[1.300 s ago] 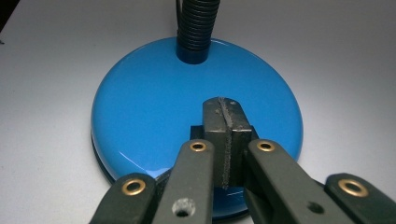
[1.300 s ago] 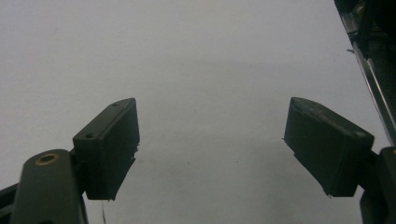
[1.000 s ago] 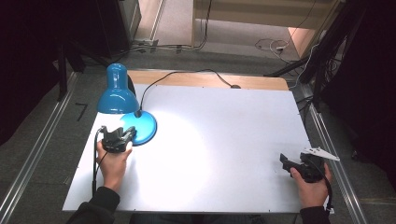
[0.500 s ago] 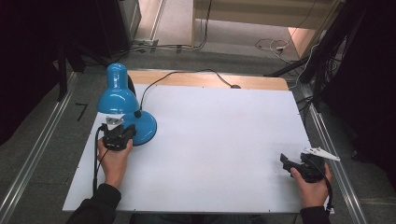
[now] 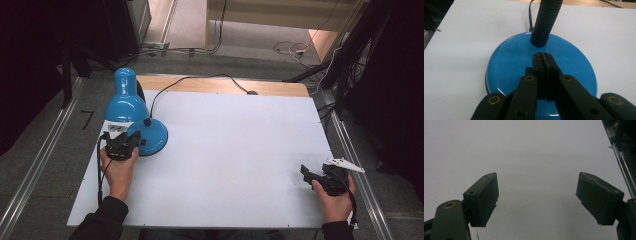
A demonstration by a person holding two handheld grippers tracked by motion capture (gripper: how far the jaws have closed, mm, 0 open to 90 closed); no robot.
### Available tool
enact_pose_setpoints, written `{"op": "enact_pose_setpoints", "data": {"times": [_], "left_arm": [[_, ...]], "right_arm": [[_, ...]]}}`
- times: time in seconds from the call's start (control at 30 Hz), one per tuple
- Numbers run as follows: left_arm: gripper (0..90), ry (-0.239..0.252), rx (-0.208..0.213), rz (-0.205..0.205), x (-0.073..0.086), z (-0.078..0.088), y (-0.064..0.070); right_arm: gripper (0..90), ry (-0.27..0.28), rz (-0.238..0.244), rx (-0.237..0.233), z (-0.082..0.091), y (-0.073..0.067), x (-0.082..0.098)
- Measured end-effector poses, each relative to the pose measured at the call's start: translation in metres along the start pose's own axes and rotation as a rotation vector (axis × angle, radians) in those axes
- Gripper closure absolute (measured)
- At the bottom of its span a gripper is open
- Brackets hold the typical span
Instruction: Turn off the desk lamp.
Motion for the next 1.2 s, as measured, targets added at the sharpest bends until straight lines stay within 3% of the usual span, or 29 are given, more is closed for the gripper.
{"op": "enact_pose_setpoints", "data": {"times": [0.17, 0.33, 0.47, 0.5, 0.53, 0.57, 0.7, 0.73, 1.2], "left_arm": [[82.5, 0.010, 0.019, 0.007, -0.0008, 0.0013, -0.0009], [64.7, 0.027, 0.030, 0.007, -0.0007, 0.0002, -0.0015], [57.4, 0.031, 0.035, 0.014, -0.0006, -0.0004, -0.0016], [49.6, 0.031, 0.039, 0.014, -0.0006, -0.0008, -0.0013], [49.6, 0.032, 0.043, 0.015, -0.0005, -0.0011, -0.0010], [43.2, 0.034, 0.047, 0.017, -0.0006, -0.0012, -0.0009], [36.2, 0.032, 0.049, 0.024, -0.0008, -0.0012, -0.0009], [31.0, 0.030, 0.049, 0.026, -0.0007, -0.0013, -0.0013], [23.8, 0.017, 0.063, 0.052, -0.0013, 0.0051, -0.0071]], "right_arm": [[16.7, 0.000, 0.001, 0.000, 0.0000, -0.0004, 0.0000], [16.8, -0.002, -0.003, -0.002, 0.0001, 0.0000, 0.0001], [16.7, 0.000, -0.004, -0.003, 0.0001, 0.0004, 0.0001], [16.7, -0.001, -0.005, -0.002, 0.0003, 0.0006, 0.0001], [16.7, -0.001, -0.005, -0.002, 0.0003, 0.0006, 0.0001], [16.7, 0.000, -0.006, -0.002, 0.0006, 0.0009, 0.0000], [16.7, 0.003, -0.007, -0.002, 0.0010, 0.0012, -0.0001], [16.7, 0.003, -0.006, -0.004, 0.0010, 0.0015, 0.0000], [16.7, 0.005, -0.010, -0.005, 0.0016, 0.0025, 0.0001]]}}
Point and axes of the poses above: each handheld gripper's, and its own axes: z roughly backward along the jaws, x roughly out of its underside, y roughly to its right, the point moved 2 cm from there along -z, roughly forward along the jaws, and after that the axes turned 1 degree about y, right-handed, at the moved point
